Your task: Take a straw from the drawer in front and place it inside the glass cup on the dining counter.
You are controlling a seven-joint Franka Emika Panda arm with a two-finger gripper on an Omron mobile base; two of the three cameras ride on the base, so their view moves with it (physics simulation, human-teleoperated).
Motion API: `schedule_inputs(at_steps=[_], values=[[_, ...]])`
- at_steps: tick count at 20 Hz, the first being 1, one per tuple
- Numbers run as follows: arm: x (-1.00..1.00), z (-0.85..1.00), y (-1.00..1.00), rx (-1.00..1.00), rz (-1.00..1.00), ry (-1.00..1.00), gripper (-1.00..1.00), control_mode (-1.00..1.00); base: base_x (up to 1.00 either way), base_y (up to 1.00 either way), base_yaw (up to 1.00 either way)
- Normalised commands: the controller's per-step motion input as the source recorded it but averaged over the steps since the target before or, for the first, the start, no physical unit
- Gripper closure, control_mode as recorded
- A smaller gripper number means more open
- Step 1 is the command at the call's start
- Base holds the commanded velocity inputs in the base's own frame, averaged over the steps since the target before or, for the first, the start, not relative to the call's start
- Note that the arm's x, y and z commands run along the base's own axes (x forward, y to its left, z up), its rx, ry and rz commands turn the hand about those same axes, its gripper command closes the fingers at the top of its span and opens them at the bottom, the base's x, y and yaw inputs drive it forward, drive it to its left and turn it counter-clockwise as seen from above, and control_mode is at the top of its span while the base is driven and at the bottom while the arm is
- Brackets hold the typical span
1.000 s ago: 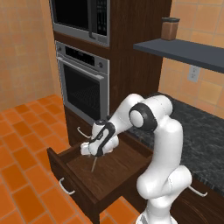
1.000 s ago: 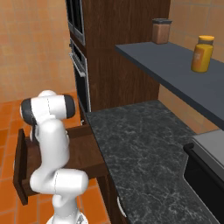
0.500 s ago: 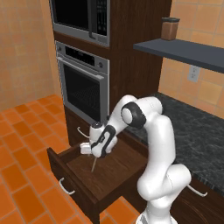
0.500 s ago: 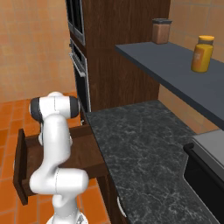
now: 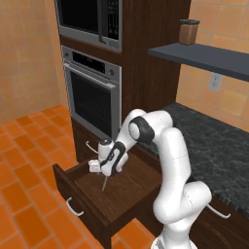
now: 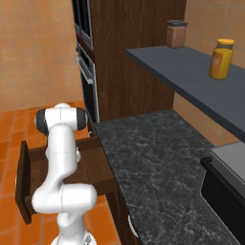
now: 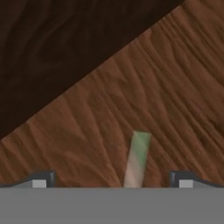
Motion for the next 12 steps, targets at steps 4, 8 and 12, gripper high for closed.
schedule_inputs(at_steps=[4,8,12], values=[[0.09,-0.49,0.01,-0.01,-0.02,0.04,1.00,-1.00,0.00,0.00,0.00],[0.00,-0.41,0.00,0.00,0.00,0.01,1.00,-1.00,0.00,0.00,0.00],[0.00,-0.28,0.00,0.00,0.00,0.00,1.00,-1.00,0.00,0.00,0.00]])
